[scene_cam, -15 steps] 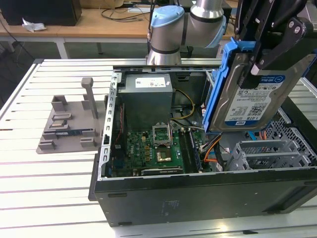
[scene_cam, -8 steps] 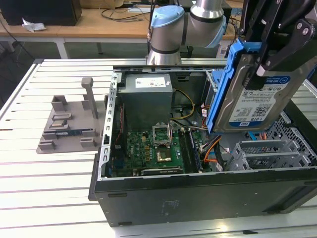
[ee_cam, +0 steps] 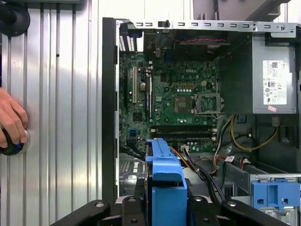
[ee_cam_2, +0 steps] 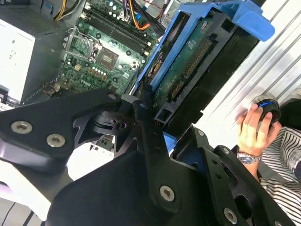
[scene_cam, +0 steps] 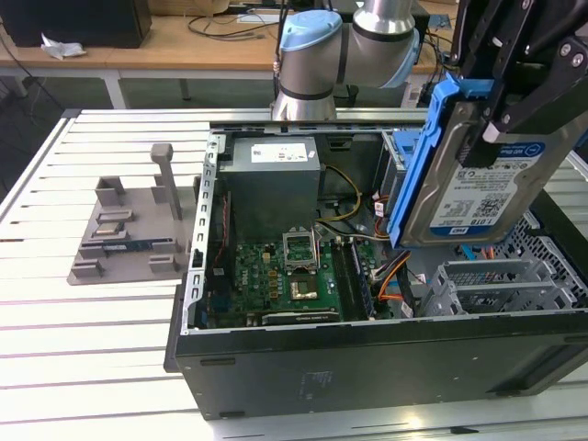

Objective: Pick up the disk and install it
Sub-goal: 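Pick up the disk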

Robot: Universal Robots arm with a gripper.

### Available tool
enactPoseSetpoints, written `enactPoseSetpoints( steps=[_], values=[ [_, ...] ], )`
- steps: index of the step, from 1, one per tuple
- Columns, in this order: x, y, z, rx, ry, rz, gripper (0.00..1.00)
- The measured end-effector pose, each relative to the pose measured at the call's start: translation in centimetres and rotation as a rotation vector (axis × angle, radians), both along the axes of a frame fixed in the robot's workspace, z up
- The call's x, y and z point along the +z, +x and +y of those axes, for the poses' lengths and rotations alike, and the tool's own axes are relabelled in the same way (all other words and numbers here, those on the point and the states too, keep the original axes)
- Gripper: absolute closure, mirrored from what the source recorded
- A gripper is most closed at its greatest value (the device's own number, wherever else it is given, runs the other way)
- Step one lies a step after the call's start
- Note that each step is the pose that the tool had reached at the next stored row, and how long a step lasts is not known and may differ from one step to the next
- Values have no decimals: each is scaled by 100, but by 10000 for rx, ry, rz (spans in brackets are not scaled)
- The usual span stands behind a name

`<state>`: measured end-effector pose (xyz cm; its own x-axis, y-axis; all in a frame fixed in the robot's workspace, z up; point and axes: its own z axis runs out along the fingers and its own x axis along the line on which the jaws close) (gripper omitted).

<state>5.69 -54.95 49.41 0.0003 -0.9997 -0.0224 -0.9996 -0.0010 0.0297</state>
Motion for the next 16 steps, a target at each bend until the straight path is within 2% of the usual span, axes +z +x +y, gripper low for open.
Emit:
enactPoseSetpoints(
  steps=[11, 14, 16],
  values=[
    [-8, 96, -38, -8, 0, 1, 63],
    [-10, 165, -39, -8, -1, 4, 63],
    [-14, 270, -39, -7, 0, 6, 63]
  ],
)
